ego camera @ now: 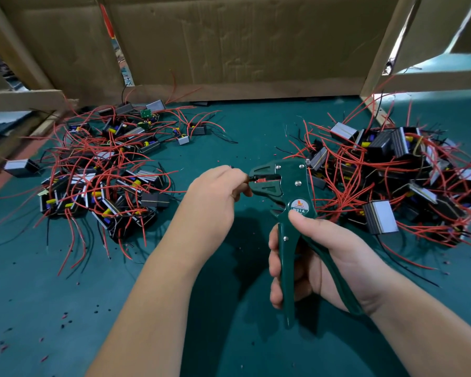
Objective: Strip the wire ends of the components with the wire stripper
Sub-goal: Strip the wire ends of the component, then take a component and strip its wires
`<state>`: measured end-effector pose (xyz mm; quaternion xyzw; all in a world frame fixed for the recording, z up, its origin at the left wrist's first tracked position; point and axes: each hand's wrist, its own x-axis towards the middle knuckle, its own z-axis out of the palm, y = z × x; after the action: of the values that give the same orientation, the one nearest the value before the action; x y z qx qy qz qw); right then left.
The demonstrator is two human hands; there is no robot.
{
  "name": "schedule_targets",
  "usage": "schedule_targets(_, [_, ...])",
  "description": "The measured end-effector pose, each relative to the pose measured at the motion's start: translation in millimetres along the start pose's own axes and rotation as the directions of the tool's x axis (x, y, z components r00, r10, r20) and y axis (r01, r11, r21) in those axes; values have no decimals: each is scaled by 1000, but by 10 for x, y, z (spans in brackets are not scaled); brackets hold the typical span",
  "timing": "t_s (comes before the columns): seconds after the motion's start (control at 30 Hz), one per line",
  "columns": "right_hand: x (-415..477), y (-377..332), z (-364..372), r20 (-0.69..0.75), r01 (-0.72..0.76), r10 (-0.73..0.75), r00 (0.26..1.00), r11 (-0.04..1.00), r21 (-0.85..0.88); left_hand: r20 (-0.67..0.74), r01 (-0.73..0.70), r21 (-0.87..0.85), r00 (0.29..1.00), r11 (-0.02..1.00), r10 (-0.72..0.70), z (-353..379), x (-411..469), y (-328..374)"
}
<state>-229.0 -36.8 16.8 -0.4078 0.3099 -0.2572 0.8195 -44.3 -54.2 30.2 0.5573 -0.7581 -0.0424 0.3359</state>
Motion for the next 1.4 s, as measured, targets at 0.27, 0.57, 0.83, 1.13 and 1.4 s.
schedule_targets(0.27, [33,49,59,-183,66,-66,981,998,-3,65,106,-81,993,991,-101,30,-44,-46])
schedule_targets(0.57, [90,-60,-66,-321,285,-203,925,930,233,132,329,-41,938,944,-321,124,-57,-188])
schedule_targets(0.83, [35,-25,-12,50,16,-29,998,970,242,44,363,-532,914,765,-403,162,-1,-71])
schedule_targets(1.13, [69,-32,-58,-148,458,-440,886,880,124,-224,397,-491,803,775,-553,117,24,-124])
schedule_targets(1.4, [-45,-157,-117,-174,354,-316,933,894,274,-222,675,316,736,667,-640,199,-76,-270])
